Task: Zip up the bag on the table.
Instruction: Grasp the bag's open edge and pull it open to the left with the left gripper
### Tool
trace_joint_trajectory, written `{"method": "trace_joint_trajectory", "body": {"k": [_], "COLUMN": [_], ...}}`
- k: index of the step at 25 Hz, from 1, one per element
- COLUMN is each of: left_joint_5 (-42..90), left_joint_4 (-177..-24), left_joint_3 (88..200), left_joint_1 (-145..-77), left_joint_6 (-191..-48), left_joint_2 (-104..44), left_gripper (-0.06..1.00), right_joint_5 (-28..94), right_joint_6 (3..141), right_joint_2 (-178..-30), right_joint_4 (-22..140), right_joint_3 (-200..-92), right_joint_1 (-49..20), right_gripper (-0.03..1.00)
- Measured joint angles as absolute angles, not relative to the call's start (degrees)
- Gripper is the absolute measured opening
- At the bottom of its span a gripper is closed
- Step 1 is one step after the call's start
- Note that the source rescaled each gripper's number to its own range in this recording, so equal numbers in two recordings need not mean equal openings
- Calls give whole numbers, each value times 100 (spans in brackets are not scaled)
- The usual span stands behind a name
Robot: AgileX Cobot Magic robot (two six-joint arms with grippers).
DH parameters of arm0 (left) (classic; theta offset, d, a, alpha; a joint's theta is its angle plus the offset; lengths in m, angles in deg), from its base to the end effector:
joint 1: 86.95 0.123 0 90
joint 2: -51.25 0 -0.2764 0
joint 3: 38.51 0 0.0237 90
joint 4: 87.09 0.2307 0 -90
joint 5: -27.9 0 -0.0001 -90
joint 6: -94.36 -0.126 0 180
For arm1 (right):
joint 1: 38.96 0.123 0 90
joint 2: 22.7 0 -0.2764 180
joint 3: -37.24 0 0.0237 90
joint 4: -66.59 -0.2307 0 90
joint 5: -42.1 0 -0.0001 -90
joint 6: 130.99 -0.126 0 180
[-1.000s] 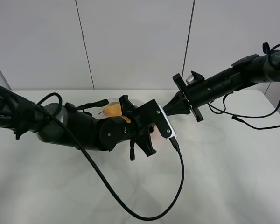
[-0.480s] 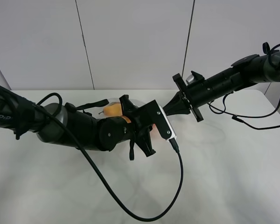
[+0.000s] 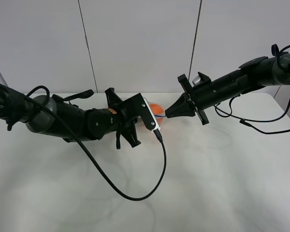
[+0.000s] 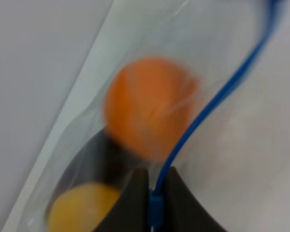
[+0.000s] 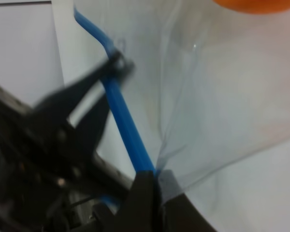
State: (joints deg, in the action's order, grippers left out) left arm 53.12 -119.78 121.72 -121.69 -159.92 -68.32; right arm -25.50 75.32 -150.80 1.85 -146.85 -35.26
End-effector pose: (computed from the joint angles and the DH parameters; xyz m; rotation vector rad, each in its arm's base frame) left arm 0.3561 -0.2117 0.1467 1.1922 1.6770 0.3402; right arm 0.3793 0.1301 0.1631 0.0839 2.7404 1.4978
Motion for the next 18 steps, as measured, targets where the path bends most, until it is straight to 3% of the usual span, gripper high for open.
{"method": "trace_joint_trajectory", "body": {"k": [18], "left_joint_5": [5249], "left_joint_4": [-11936], "left_joint_3": [12172], "left_joint_1": [-10862], "left_joint_6": [-16672], "left_joint_2": [-6832], "left_gripper": [0], "right_joint_5": [-2550], "right_joint_6": [7532], "right_joint_2": [-15080], "right_joint_4": [102], "right_joint_3": [-14685], "right_joint_1": [-3518], "right_gripper": [0]}}
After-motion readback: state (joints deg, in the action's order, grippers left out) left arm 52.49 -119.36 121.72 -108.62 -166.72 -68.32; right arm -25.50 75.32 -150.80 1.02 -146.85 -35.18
